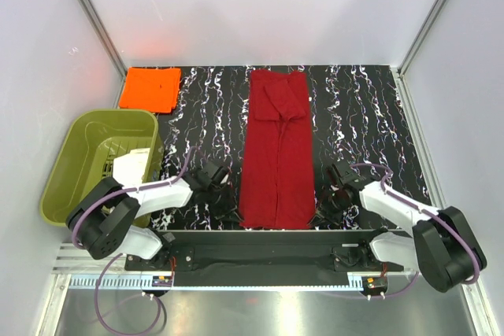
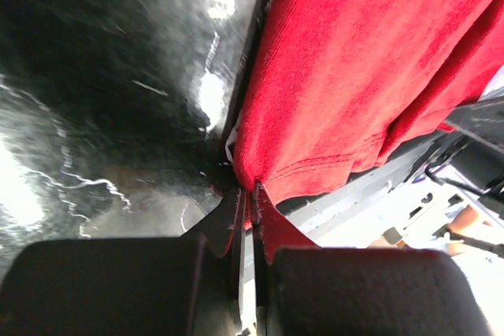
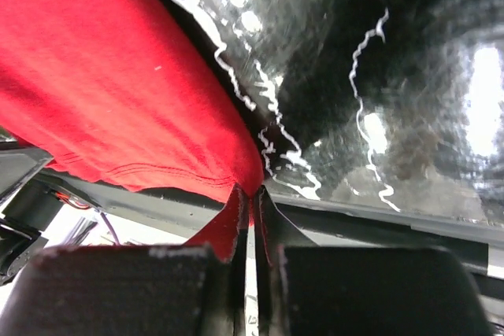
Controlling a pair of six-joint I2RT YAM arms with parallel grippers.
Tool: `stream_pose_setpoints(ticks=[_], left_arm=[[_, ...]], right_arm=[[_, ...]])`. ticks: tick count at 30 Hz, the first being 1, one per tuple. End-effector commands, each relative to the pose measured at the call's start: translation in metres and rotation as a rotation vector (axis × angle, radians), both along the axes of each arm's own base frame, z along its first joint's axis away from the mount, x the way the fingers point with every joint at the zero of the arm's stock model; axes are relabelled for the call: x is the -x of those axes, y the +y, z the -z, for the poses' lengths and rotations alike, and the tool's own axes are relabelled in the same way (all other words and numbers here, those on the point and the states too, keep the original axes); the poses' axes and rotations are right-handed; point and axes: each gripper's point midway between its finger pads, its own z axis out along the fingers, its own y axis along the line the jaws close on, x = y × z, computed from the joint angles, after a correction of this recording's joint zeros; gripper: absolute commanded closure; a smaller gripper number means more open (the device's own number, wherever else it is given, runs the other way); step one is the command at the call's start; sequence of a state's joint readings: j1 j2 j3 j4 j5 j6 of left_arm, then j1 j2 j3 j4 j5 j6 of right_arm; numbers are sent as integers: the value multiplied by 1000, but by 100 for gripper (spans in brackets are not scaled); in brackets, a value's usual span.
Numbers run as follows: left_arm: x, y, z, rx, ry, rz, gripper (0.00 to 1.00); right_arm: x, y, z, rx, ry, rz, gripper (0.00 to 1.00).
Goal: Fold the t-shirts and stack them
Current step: Fold the tshirt
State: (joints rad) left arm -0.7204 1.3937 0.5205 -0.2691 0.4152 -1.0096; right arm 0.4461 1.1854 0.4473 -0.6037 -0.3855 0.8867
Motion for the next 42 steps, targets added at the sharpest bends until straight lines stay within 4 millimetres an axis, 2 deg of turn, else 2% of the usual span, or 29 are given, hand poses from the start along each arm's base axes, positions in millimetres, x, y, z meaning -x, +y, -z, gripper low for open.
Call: stream_pose_setpoints(ticks=[1, 4, 5, 7, 8, 9, 10, 11, 12, 13, 14, 15, 16, 17, 18, 19, 20, 21, 22, 23, 24, 25, 26, 27, 29, 31, 34, 42], left_arm=[[11, 18, 11, -111, 21, 11, 100], [0, 10, -5, -93, -17, 13, 100], [-12, 2, -18, -78, -54, 15, 100], [-22, 3, -26, -105, -84, 33, 100], [-37, -5, -38, -97, -110, 35, 100], [-44, -6, -42, -104, -120, 38, 100], [-54, -5, -46, -107, -136, 38, 100], [-68, -12, -57, -94, -157, 35, 100], [-82, -11, -61, -92, -172, 13, 100], [-90, -13, -64, -89, -183, 15, 100], [-107, -20, -72, -77, -201, 5, 100], [-120, -19, -75, -72, -202, -12, 100], [-128, -20, -70, -80, -185, -7, 100], [-146, -27, -83, -55, -214, -15, 100], [-157, -28, -87, -46, -220, -24, 100], [-165, -29, -88, -46, -225, -22, 100], [-182, -34, -91, -41, -235, -27, 100], [-194, -33, -92, -37, -240, -43, 100], [-203, -34, -92, -37, -246, -49, 100], [-216, -37, -90, -36, -248, -61, 100], [-225, -34, -90, -25, -242, -84, 100], [-234, -36, -83, -22, -235, -94, 100], [-243, -37, -88, -9, -252, -107, 100], [-252, -35, -89, -7, -258, -125, 100], [-267, -36, -86, 2, -260, -137, 100], [-280, -36, -82, 15, -248, -152, 100], [-296, -37, -83, 38, -252, -172, 100], [-317, -40, -75, 82, -232, -199, 100]], right_arm=[[-3, 0, -8, 11, -31, 5, 100], [-20, 4, -25, 11, -71, 12, 100], [-24, 6, -27, 14, -71, 7, 100], [-39, 14, -40, -3, -100, -17, 100], [-42, 15, -36, 11, -75, -31, 100], [-52, 18, -43, 15, -103, -49, 100], [-58, 19, -44, 19, -112, -57, 100], [-65, 17, -41, 39, -103, -57, 100], [-77, 18, -50, 46, -136, -67, 100], [-85, 17, -52, 47, -145, -67, 100], [-96, 12, -51, 57, -136, -47, 100], [-113, 14, -61, 45, -176, -55, 100], [-122, 11, -58, 52, -156, -52, 100], [-138, 0, -61, 61, -160, -20, 100], [-157, -1, -74, 58, -202, -31, 100], [-168, -3, -77, 57, -211, -27, 100], [-178, -4, -70, 59, -187, -29, 100], [-197, -3, -84, 50, -226, -46, 100], [-206, -2, -86, 47, -231, -53, 100], [-214, -2, -77, 57, -208, -64, 100], [-229, -5, -85, 74, -240, -71, 100], [-236, -5, -85, 74, -243, -77, 100], [-242, -8, -75, 81, -219, -76, 100], [-254, -9, -82, 78, -242, -73, 100], [-270, -11, -79, 63, -245, -68, 100], [-278, -13, -71, 69, -224, -69, 100], [-290, -15, -68, 62, -227, -69, 100], [-309, -24, -62, 60, -230, -63, 100]])
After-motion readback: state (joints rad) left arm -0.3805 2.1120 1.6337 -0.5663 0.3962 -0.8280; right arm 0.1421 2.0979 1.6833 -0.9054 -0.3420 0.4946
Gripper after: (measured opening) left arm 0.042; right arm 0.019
